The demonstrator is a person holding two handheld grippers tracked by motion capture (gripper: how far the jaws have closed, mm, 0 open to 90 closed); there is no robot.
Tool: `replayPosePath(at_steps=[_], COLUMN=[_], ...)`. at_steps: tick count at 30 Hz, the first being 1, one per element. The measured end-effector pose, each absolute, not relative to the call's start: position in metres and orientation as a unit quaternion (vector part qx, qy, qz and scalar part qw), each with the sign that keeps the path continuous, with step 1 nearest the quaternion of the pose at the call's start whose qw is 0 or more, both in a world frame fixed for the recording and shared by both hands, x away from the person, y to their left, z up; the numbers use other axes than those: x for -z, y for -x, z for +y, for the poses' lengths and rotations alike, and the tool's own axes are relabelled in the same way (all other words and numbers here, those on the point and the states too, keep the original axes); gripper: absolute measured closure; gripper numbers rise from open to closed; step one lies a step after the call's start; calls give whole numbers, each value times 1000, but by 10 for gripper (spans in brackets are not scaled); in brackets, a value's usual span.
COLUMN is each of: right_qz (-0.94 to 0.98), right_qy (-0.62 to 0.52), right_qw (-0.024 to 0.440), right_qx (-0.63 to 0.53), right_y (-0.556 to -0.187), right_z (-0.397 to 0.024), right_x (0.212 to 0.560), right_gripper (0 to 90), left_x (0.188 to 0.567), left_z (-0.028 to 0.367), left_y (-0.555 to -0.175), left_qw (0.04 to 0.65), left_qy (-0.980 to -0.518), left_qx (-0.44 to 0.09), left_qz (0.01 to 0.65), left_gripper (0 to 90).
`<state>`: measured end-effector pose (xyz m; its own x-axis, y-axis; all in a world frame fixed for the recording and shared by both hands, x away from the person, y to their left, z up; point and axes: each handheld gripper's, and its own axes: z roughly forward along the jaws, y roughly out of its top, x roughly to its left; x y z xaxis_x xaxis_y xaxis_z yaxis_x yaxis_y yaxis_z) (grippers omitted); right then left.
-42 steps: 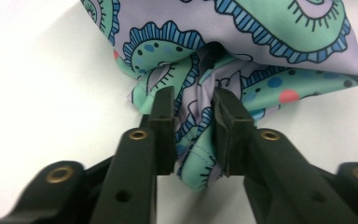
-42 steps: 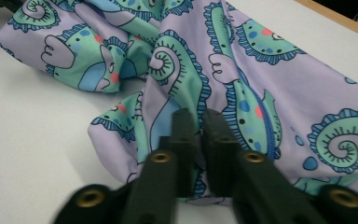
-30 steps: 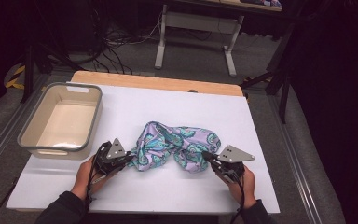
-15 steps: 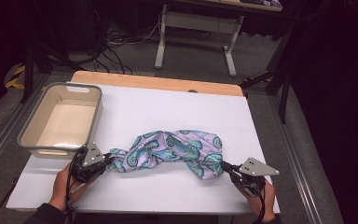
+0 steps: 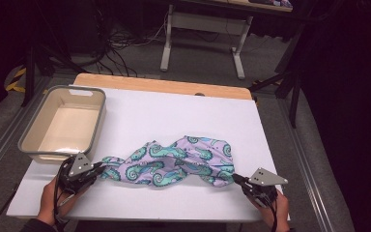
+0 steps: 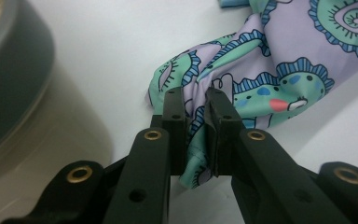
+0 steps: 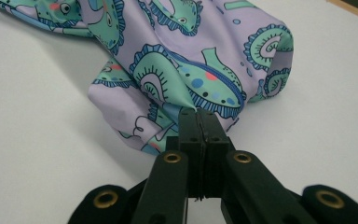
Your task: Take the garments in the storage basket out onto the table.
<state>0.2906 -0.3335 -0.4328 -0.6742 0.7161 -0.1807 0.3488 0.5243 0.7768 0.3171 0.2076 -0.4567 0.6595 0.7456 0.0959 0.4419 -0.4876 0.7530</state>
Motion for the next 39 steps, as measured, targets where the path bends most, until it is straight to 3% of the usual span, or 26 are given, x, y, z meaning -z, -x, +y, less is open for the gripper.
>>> replayPosePath(at_steps=[4,6,8,9,11,13,14,15,17,19,23,26,30,31,32,34,35,37,39], right_qz=[829,813,809,789,775,772,766,766,769,776,783,806,815,818,818,826,826,841,850], right_qy=[-324,-334,-336,-349,-358,-358,-370,-370,-372,-384,-388,-396,-403,-407,-407,-405,-405,-389,-379], right_qw=[251,262,263,274,283,283,291,291,280,266,251,198,181,176,176,155,155,157,155], right_qx=[-379,-398,-405,-424,-437,-443,-438,-438,-438,-425,-416,-392,-374,-367,-367,-360,-360,-341,-330], right_y=[-291,-292,-293,-296,-299,-302,-310,-310,-322,-343,-370,-402,-420,-428,-428,-438,-438,-444,-447], right_z=[-334,-335,-336,-337,-336,-336,-332,-332,-329,-322,-314,-304,-298,-295,-295,-290,-290,-282,-277], right_x=[431,426,424,417,413,412,411,411,411,413,418,428,433,434,434,434,434,433,432], right_gripper=[878,791,778,664,625,576,476,476,454,361,312,243,252,310,310,443,443,665,787], left_x=[457,454,453,450,448,447,447,447,448,451,454,459,462,463,463,465,465,465,465], left_z=[211,210,209,208,205,203,199,199,195,188,178,170,165,164,163,160,160,160,161], left_y=[-314,-312,-311,-310,-310,-310,-311,-311,-313,-316,-320,-323,-328,-329,-330,-332,-332,-333,-334], left_qw=[374,385,399,413,420,425,427,427,424,421,414,409,404,402,400,392,392,392,392], left_qy=[-833,-828,-823,-820,-819,-819,-821,-821,-826,-835,-846,-854,-860,-862,-863,-869,-869,-868,-868], left_qx=[-208,-215,-214,-213,-213,-213,-210,-210,-205,-193,-177,-160,-150,-145,-141,-136,-136,-132,-128], left_qz=[349,346,343,333,328,321,315,315,309,298,284,277,272,274,274,270,270,274,276], left_gripper=[769,725,706,653,565,545,511,497,479,454,421,429,480,508,508,596,616,688,751])
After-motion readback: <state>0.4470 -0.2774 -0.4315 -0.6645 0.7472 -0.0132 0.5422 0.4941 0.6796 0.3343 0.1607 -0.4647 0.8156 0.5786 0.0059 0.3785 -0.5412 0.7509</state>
